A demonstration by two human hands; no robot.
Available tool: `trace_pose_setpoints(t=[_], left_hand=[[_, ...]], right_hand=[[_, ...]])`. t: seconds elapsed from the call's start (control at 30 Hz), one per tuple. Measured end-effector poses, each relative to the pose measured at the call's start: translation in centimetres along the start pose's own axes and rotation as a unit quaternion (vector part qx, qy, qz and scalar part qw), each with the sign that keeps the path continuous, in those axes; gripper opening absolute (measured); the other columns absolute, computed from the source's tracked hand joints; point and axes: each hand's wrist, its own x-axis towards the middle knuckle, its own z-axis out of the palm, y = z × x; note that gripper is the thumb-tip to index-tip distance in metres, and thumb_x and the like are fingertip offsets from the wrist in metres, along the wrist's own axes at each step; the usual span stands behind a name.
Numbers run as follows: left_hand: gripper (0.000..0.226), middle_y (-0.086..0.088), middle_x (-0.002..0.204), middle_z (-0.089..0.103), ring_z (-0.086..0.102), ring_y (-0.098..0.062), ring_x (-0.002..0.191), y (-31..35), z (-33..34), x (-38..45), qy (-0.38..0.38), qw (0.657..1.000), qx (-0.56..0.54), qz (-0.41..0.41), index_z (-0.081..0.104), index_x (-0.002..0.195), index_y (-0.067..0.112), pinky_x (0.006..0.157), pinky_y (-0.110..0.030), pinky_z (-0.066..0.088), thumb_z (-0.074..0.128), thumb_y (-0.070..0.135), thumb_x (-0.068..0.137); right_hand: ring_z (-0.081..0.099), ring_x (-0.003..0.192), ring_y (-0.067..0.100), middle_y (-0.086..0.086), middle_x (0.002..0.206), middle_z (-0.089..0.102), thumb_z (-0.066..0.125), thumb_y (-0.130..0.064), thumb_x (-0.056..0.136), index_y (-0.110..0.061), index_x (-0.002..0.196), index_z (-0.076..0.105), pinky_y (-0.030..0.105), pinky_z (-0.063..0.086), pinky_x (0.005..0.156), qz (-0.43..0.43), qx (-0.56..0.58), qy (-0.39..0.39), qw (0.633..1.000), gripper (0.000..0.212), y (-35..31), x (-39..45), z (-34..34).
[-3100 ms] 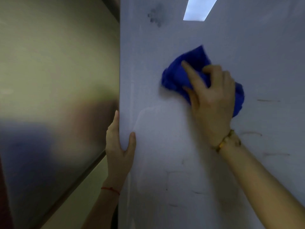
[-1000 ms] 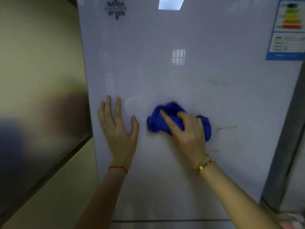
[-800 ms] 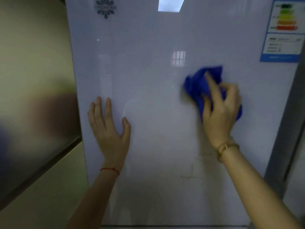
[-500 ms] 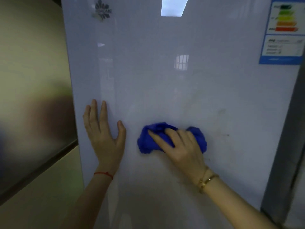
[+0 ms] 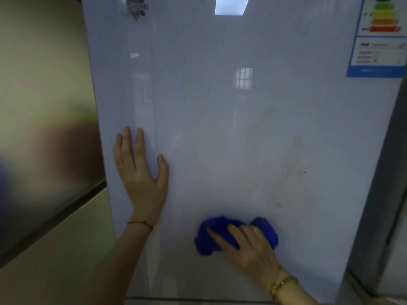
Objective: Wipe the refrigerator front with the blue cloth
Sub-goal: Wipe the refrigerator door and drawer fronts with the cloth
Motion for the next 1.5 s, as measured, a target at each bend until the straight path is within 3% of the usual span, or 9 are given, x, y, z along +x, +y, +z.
trace_pose_setpoints(t=[0.13,0.23,0.37,0.5,0.73,0.9,1.17,1.4,1.5], left_hand=[[0.056,-0.016,0.156,0.03,0.021,-0.031,0.149,0.1,-0.1,0.0,-0.002,1.0,-0.001,0.0,0.037,0.146,0.002,0.121,-0.054,0.023,0.053,0.021,0.096],[0.055,-0.015,0.156,0.029,0.022,-0.032,0.149,0.1,-0.2,0.1,-0.001,1.0,0.002,0.003,0.037,0.146,0.002,0.121,-0.053,0.023,0.051,0.021,0.097],[0.055,-0.013,0.156,0.028,0.022,-0.032,0.149,0.1,-0.2,0.1,-0.004,1.0,0.001,0.004,0.036,0.147,0.003,0.12,-0.055,0.024,0.051,0.023,0.098],[0.055,-0.012,0.157,0.028,0.022,-0.032,0.149,0.0,-0.2,0.1,-0.002,1.0,0.001,0.006,0.036,0.147,0.003,0.122,-0.053,0.021,0.05,0.024,0.098],[0.055,-0.017,0.157,0.029,0.022,-0.032,0.149,0.0,-0.1,0.0,-0.005,1.0,0.0,0.0,0.036,0.147,0.003,0.123,-0.052,0.02,0.05,0.024,0.098],[0.055,-0.017,0.157,0.029,0.022,-0.033,0.149,-0.2,0.0,0.0,-0.004,1.0,-0.001,0.007,0.036,0.147,0.003,0.121,-0.055,0.022,0.051,0.023,0.097],[0.055,-0.018,0.156,0.03,0.023,-0.033,0.148,-0.2,0.0,0.0,0.006,1.0,0.0,0.009,0.037,0.146,0.001,0.12,-0.056,0.024,0.051,0.019,0.097],[0.058,-0.013,0.157,0.028,0.023,-0.033,0.149,-0.4,0.1,0.0,-0.002,1.0,0.001,0.007,0.034,0.149,0.006,0.122,-0.054,0.022,0.052,0.022,0.096],[0.056,-0.011,0.157,0.028,0.022,-0.031,0.149,-0.3,0.0,0.0,0.002,1.0,-0.001,0.008,0.036,0.147,0.005,0.122,-0.054,0.023,0.052,0.022,0.096]], right_hand=[[0.051,0.084,0.027,0.0,0.096,0.054,0.052,-0.02,0.098,-0.037,0.126,0.055,0.041,0.041,0.079,0.18,0.032,0.042,0.982,0.033,5.8,4.9,-2.3],[0.049,0.095,0.027,0.016,0.104,0.054,0.057,-0.008,0.093,-0.021,0.133,0.056,0.037,0.04,0.084,0.353,0.007,0.175,0.919,0.042,10.2,10.2,-2.9],[0.052,0.078,0.022,0.002,0.096,0.053,0.055,-0.02,0.097,-0.035,0.118,0.06,0.036,0.043,0.072,0.231,0.065,0.045,0.97,0.026,2.4,6.7,-1.2],[0.046,0.076,0.023,0.006,0.105,0.046,0.05,-0.006,0.096,-0.027,0.14,0.043,0.035,0.037,0.068,0.071,0.006,0.019,0.997,0.049,-0.5,-0.4,0.0],[0.046,0.098,0.023,0.016,0.107,0.048,0.055,-0.01,0.094,-0.017,0.135,0.054,0.035,0.04,0.088,0.432,0.007,0.217,0.876,0.042,11.0,9.2,-3.3],[0.048,0.087,0.029,0.01,0.11,0.043,0.058,-0.001,0.09,-0.027,0.147,0.032,0.041,0.038,0.081,0.193,-0.019,0.074,0.978,0.068,3.3,4.9,-0.5],[0.049,0.095,0.026,0.02,0.107,0.052,0.051,-0.015,0.096,-0.017,0.134,0.055,0.037,0.044,0.083,0.422,-0.018,0.235,0.875,0.038,15.0,12.4,-4.3],[0.054,0.078,0.028,0.009,0.109,0.045,0.048,-0.002,0.098,-0.024,0.138,0.046,0.04,0.04,0.075,0.102,-0.045,0.078,0.991,0.046,4.5,9.3,-1.0],[0.052,0.084,0.03,0.011,0.108,0.047,0.059,-0.004,0.092,-0.022,0.137,0.048,0.042,0.041,0.077,0.147,-0.014,0.072,0.986,0.05,7.5,9.3,-2.3]])
